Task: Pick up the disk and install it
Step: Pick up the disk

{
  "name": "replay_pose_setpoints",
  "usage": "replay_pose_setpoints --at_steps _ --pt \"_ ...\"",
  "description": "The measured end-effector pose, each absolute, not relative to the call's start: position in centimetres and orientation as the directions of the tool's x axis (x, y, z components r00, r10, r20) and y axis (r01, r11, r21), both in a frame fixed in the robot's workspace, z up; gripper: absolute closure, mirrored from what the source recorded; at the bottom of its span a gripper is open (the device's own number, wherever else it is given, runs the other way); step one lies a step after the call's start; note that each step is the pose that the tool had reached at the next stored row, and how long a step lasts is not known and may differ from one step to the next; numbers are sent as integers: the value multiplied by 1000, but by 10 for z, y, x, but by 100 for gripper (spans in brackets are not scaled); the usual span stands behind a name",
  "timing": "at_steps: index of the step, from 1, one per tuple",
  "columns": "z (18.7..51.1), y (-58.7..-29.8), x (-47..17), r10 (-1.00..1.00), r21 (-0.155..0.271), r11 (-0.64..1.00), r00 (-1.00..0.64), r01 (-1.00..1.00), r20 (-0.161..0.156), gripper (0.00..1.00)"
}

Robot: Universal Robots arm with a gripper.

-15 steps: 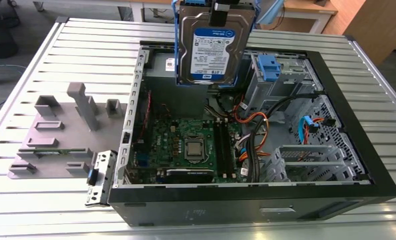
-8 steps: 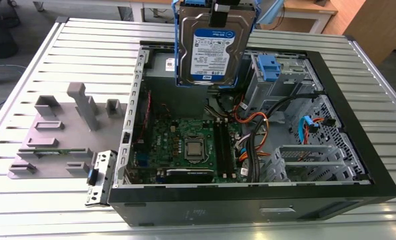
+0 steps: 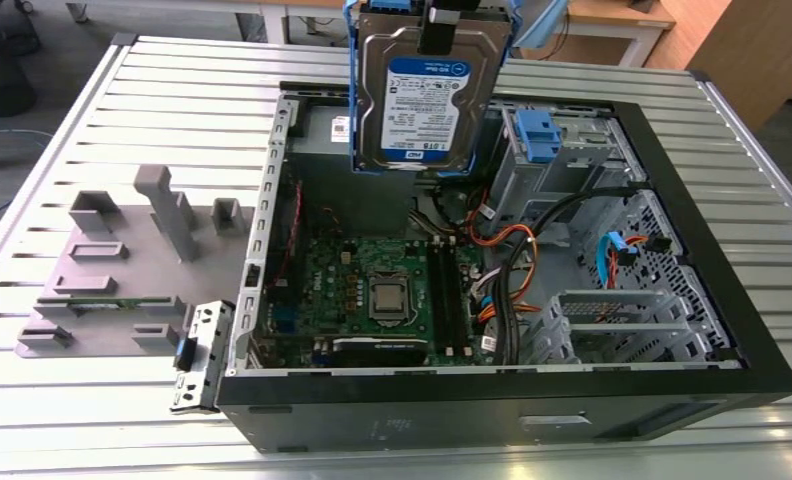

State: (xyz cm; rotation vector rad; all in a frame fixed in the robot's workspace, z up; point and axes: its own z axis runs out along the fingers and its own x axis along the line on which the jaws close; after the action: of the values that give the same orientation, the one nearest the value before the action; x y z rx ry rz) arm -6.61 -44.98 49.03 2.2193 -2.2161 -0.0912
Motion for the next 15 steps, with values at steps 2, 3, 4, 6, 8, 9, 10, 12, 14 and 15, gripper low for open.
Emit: replay_pose_setpoints --at_steps 2,3,4,6,8,9,10,12,14,15 --pt "490 -450 -65 -999 44 -2 1 -999 -38 65" --pt "490 -450 -63 -999 44 -2 1 -999 -38 65" --pt "490 -450 -62 -999 44 -2 1 -999 -38 65" --pt "490 -450 -58 -999 44 -2 1 -999 -38 65" --pt "490 -450 -54 -999 44 -2 1 -999 -38 65" --pt "490 -450 -51 -999 44 -2 1 -999 -38 65" --pt "490 -450 -49 -999 44 -2 1 -999 -38 65" --pt "490 -450 -43 -999 44 -2 1 -999 -38 65" --pt "490 -450 -38 -999 44 -2 1 -999 -38 65" --pt "490 -450 -35 -999 44 -2 1 -999 -38 65"
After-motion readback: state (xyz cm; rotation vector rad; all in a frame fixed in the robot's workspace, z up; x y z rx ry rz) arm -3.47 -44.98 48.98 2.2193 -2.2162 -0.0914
